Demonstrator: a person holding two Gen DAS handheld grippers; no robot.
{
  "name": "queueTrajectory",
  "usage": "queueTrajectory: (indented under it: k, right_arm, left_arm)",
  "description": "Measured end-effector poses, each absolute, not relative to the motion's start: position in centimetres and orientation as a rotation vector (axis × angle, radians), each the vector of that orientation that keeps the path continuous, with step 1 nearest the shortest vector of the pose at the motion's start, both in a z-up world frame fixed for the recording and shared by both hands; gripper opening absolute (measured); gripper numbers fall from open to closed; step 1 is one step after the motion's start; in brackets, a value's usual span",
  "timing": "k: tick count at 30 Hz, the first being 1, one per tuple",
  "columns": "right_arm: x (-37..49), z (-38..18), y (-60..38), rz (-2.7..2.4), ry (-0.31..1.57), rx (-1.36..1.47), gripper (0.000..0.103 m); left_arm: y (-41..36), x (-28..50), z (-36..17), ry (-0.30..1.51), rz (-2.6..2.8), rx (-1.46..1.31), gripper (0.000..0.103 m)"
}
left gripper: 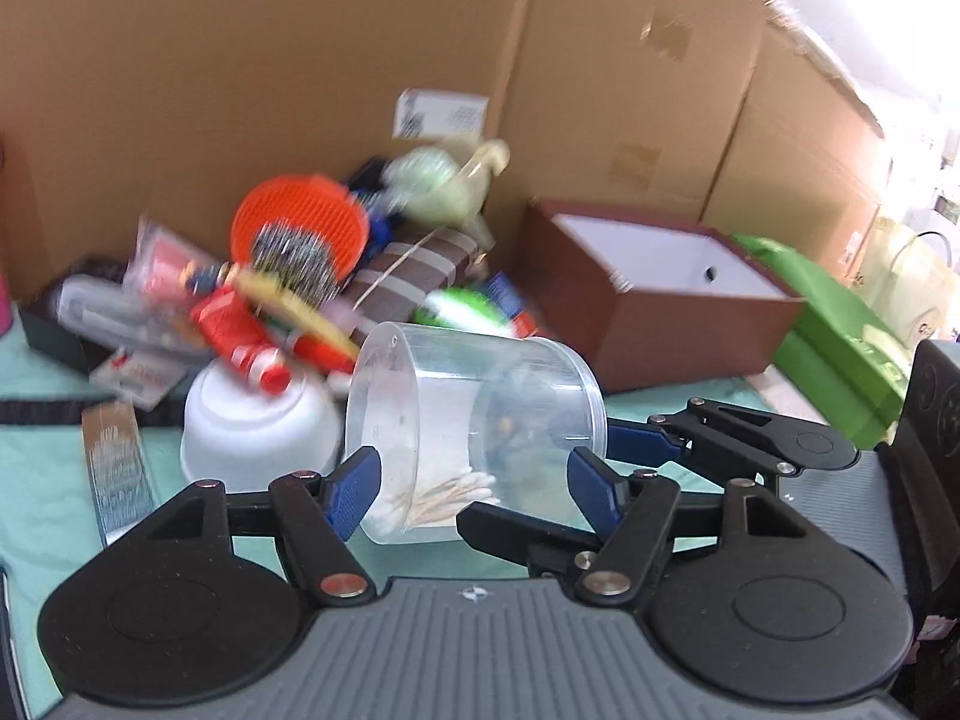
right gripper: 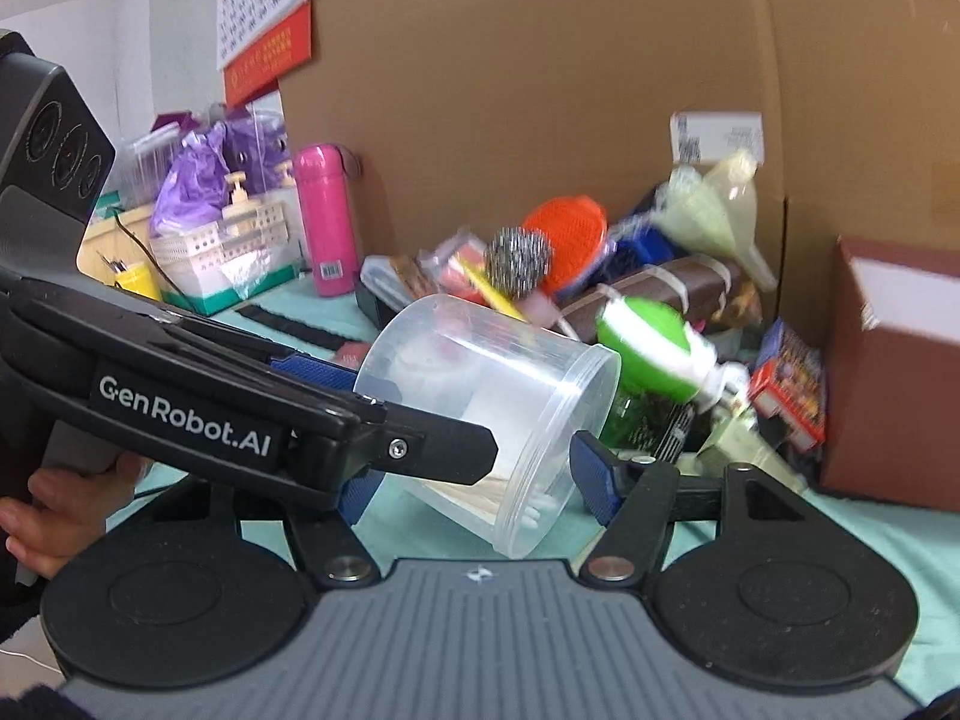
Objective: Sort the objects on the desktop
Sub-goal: 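Close the left gripper on the clear plastic cup and lift it, then carry the cup into the brown shoebox and open the left gripper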
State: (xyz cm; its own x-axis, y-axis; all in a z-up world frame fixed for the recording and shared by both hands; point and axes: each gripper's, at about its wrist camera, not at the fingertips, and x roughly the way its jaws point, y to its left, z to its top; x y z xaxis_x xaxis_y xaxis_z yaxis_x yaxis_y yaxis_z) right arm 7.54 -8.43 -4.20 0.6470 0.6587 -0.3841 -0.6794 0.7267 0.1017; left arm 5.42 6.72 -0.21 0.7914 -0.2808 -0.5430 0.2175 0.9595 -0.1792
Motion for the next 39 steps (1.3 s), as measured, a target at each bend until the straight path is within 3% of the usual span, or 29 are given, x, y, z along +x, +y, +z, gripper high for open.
queueTrajectory:
  k: [7,17,27,39]
  right_arm:
    - [6.8,-0.4,-13.1,0.649,0.27,-0.044,0.066]
    - [11.0,3.2,-21.5,0.437,0.202,-0.091,0.066]
    - [21.5,3.8,-29.8,0.377,0.347,-0.024,0.066]
    - [29.9,-0.7,-33.0,0.332,0.532,-0.11,0.066]
  left_arm:
    - [1.7,7.2,3.6,0.49,-0.385,-0.039,0.071]
    - [-7.4,14.0,6.0,0.411,-0.534,-0.009,0.072]
    - [-14.2,24.1,4.6,0.529,-0.595,-0.08,0.072]
    - [-18.9,32.4,-0.6,0.75,-0.605,-0.166,0.066]
